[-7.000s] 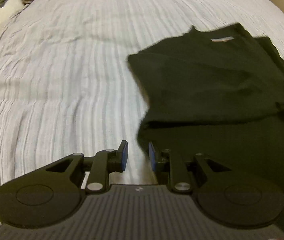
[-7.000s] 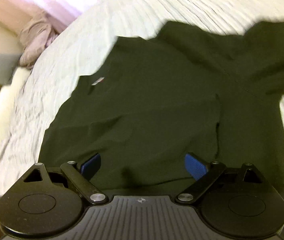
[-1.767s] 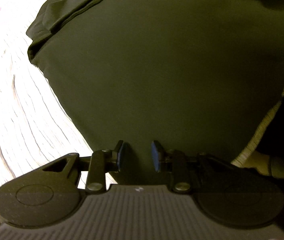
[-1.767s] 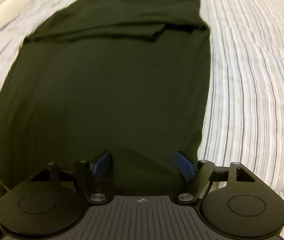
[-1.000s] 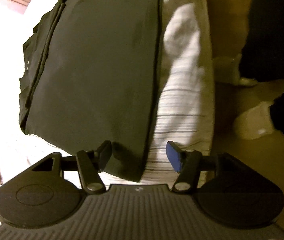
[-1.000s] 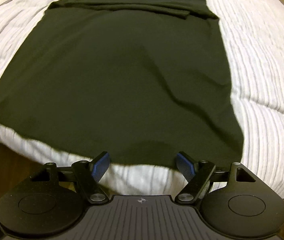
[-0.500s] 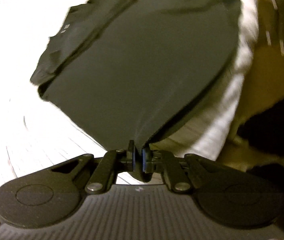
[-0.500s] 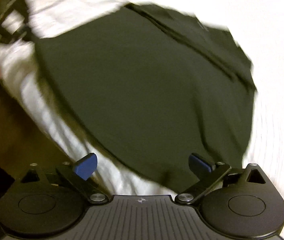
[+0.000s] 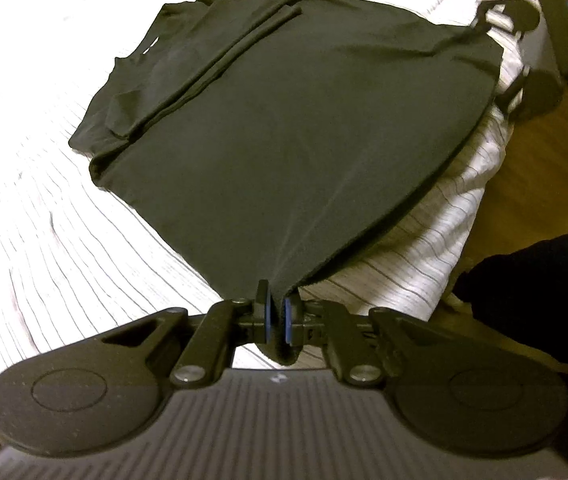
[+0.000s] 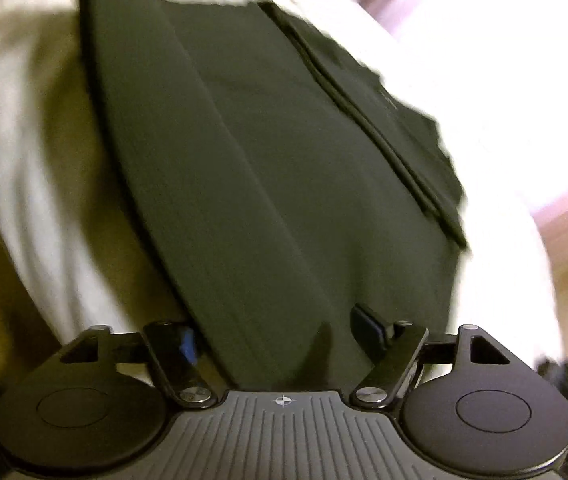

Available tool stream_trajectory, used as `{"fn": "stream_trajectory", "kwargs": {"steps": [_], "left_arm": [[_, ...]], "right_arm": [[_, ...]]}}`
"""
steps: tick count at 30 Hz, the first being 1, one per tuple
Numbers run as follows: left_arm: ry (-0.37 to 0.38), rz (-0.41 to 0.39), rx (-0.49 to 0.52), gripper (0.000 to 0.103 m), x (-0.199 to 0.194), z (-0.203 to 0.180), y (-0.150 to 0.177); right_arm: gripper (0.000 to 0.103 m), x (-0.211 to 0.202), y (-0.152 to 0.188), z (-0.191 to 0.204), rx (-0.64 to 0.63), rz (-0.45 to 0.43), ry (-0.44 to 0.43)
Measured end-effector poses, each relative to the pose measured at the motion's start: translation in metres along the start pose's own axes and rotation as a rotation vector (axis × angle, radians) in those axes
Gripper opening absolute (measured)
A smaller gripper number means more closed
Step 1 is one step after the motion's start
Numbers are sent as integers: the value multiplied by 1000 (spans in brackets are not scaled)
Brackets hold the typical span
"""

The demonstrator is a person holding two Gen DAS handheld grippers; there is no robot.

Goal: Fold clothes
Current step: 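Grasp the sweater hem with the left gripper while the right gripper grasps the hem too, then lift the hem with both grippers and fold it toward the collar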

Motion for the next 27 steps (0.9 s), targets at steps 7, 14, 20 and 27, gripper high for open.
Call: {"fn": "stream_trajectory", "kwargs": {"steps": [7,14,20,27], "left_arm": [[-21,3,78,5,4,-10,1],[-33,22,185,3,-12,-25,21],[-16,28,134,2,-38,-38,48],[96,58,82,2,-70,-76,85]], "right_arm": [[16,-2,49,-54,-20,90,38],[3,-35,34,-63,-47,93,-101],[3,-77,34,-57,-115,123,-184],[3,-133,49,-33,-120,206,-276]]}}
Point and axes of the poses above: each gripper's, at about its wrist camera, not at the fingertips, and x roughly the way its jaws point, z to its left, y to its underside, the point moved 6 cm from there along x, roughly the way its jaws point, and after that the axes turned 2 degrees about -z, right-handed, at the moved point
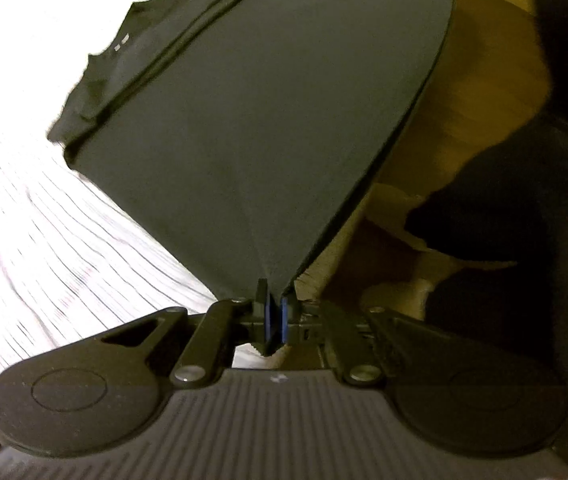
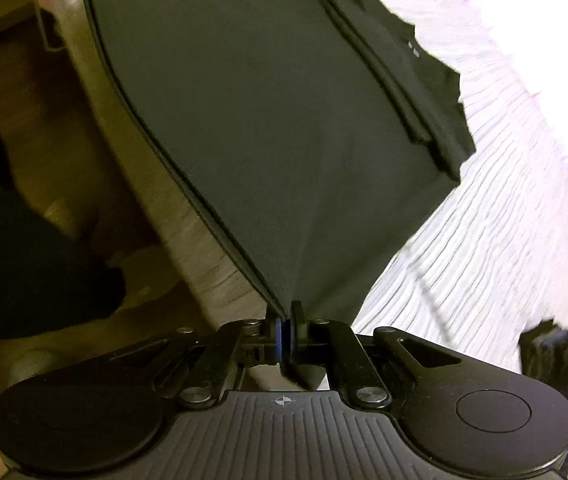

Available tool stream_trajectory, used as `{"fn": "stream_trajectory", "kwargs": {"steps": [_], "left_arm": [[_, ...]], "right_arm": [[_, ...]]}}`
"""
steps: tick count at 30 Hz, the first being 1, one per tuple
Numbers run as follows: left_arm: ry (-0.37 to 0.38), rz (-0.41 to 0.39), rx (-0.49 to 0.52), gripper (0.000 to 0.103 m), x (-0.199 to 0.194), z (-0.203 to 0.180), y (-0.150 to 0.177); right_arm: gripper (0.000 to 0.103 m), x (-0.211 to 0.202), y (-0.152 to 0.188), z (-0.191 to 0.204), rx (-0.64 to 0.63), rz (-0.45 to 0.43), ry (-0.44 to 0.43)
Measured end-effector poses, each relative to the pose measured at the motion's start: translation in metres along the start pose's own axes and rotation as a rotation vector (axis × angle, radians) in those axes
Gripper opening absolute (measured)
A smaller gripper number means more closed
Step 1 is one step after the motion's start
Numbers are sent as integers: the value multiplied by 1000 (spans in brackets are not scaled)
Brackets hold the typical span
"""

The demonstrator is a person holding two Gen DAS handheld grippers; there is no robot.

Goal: Fold clothes
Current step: 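Lift the hem with both grippers and fold it toward the collar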

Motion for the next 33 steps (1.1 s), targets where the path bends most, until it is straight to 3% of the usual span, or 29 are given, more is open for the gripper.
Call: {"fn": "stream_trajectory", "kwargs": {"steps": [6,9,12,17,21,25,29,33], "left_arm": [[113,34,-10,2,-8,-36,30],[121,25,-37,2,-9,-28,31],[95,-15,-71,2,-13,1,18],[-5,-127,-97,2,-24,82,-29],[-92,-205,-110,2,-31,166,-85],[-125,-216,-170,3,-20,249,-140],[-113,-150,-254,3,26,311,-172],[-87,-53,-328,3,77,350,-185]], "right_arm": [[3,-29,20,36,22,73,-78],[3,-36,20,48,30,93,-103],[3,-43,4,32,36,73,-78],[3,-59,-49,-49,50,-31,59],[3,-53,-98,-131,51,-118,163],[3,-30,-145,-206,46,-175,197],[3,22,-182,-280,56,-182,135],[3,92,-204,-331,29,-141,21]]}}
Point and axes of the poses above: each gripper's, at about its wrist camera, not at the fingertips, and x roughly the way its jaws point, z to its left, y to its underside, the point moved 6 cm from there along x, roughly the way its jaws point, and after that the axes turned 2 degrees about -z, right-handed, at the moved point
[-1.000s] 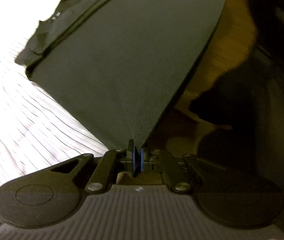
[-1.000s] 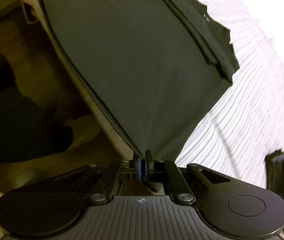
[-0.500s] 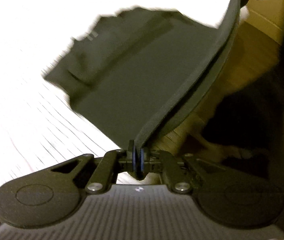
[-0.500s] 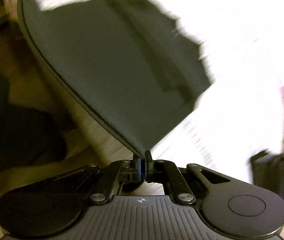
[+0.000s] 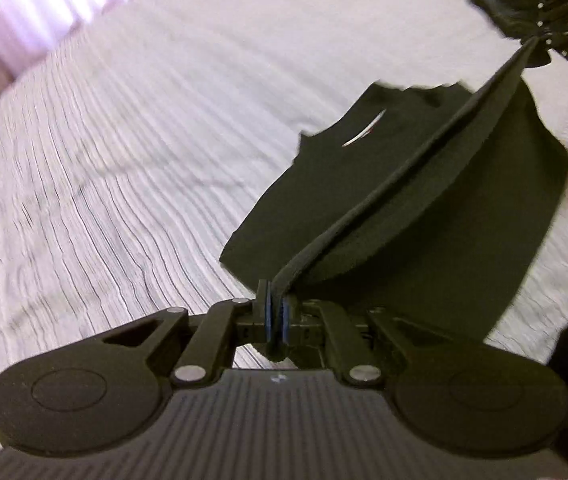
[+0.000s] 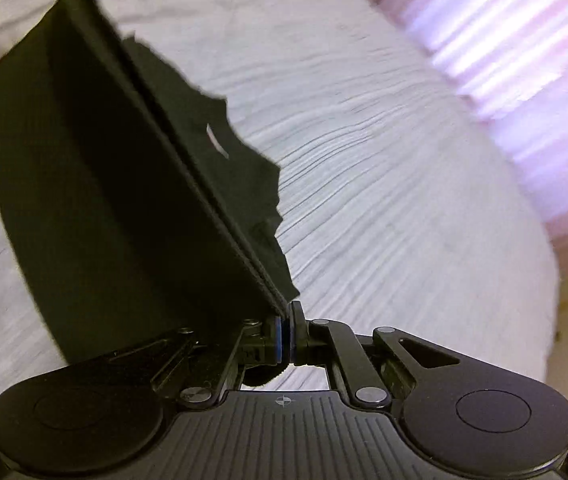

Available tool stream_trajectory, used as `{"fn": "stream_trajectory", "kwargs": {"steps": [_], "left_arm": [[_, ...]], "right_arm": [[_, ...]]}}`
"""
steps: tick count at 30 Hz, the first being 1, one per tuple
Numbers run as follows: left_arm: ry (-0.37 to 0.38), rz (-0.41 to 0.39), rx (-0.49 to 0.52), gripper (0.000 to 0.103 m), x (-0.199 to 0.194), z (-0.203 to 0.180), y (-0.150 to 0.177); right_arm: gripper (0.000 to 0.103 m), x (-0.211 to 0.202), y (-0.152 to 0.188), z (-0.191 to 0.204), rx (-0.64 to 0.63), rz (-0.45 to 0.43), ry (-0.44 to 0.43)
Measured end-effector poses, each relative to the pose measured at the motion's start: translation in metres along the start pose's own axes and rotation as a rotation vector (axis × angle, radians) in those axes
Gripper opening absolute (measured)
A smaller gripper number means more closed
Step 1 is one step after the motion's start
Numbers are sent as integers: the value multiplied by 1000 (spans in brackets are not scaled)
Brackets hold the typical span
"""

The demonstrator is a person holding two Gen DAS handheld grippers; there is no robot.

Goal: Fold clothes
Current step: 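Lift the hem with both grippers and fold it toward the collar, then lay the folded hem down and open both grippers over the sweater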

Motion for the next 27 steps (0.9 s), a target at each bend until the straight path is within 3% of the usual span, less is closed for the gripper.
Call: {"fn": "stream_trajectory", "kwargs": {"steps": [5,12,24,27], "left_arm": [[-1,102,-105,3,36,24,-5],[-13,150,-135,3,78,52,-27],[79,175,-127,4,156,68,-31],[68,166,-167,13,164,73,-22]], "right_arm": [[3,57,-7,-32,53,5,-108],[3,102,-13,-54,118,19,-191],[3,146,-6,-67,327,121,-199],[3,152,-4,-71,423,125,-171]]}}
Point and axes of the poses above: each gripper's, at about its wrist camera, not at the fingertips, and x roughly the way its jaws point, z to its left, y to its underside, the point moved 6 cm from there along x, roughly the way its jaws point, and after that the axes turned 2 degrees about -z, right-handed, at the moved point
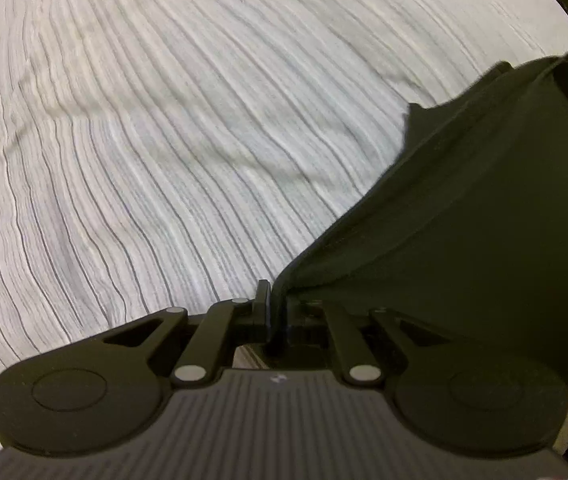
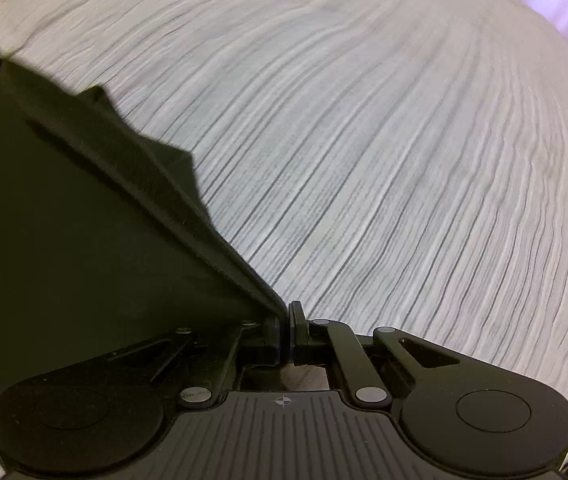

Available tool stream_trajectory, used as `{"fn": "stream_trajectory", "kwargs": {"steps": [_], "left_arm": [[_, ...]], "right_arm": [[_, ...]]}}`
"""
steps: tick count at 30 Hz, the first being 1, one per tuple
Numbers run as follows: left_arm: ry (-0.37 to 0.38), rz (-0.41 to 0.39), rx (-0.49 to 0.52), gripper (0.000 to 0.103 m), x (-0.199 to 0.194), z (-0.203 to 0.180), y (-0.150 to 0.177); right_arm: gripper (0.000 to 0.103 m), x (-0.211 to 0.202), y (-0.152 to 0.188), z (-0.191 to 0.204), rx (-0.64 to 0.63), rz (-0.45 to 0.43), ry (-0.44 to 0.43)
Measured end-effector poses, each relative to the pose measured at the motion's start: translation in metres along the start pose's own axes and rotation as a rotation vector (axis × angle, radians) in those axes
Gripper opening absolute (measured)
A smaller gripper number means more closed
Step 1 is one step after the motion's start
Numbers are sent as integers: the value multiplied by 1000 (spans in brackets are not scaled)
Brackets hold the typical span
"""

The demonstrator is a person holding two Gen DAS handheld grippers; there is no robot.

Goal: Fold clothes
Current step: 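Lay the folded hem down and open both grippers over the sweater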

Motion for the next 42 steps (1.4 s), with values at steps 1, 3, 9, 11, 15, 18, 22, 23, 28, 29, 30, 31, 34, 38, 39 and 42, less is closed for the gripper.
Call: {"fn": "stream_trajectory", "kwargs": {"steps": [1,3,9,11,15,18,22,23,28,29,30,31,34,38,39,42], "left_arm": [[-25,-15,-34,24,-2,6,2],[-73,-44,-103,33,-7,19,6],[-121,-113,-232,33,-44,44,35],[-90,-131,-255,33,-55,32,49],[2,-126,-215,33,-62,-21,78],[67,-78,-150,33,-50,-72,99],[21,-44,-92,34,-39,-96,110],[15,-40,-90,34,-40,-96,110],[-33,-37,-56,35,-59,-96,112],[-43,-40,-29,35,-64,-100,114],[-45,-52,1,35,-68,-109,116],[-47,-63,32,34,-73,-117,118],[-33,-83,115,34,-80,-147,124],[44,-6,151,33,-58,-182,137],[47,21,157,33,-50,-185,141],[31,84,152,33,-34,-182,151]], "right_arm": [[4,2,0,-2,37,-3,12],[32,-1,1,-6,114,-8,65],[75,-40,9,-2,302,-113,179],[75,-57,17,8,356,-152,170],[75,-92,49,46,484,-239,47],[75,-102,82,79,560,-244,-59],[75,-89,127,92,634,-179,-138],[75,-87,141,86,648,-161,-126],[75,-122,203,31,783,-137,59],[75,-133,212,27,810,-156,73],[75,-143,221,22,838,-174,87],[75,-153,225,23,854,-196,80],[75,-176,229,41,888,-262,-2],[70,-163,214,85,925,-284,-208],[68,-155,213,92,927,-274,-240],[68,-133,225,92,961,-216,-242]]}}
Point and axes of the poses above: each gripper's, at about its wrist camera, not at the fingertips, and x roughly the way its jaws point, z to its left, y to its underside, the point moved 6 cm from there along x, roughly the way its jaws point, and after that the axes turned 2 degrees about -z, right-handed, at the moved point
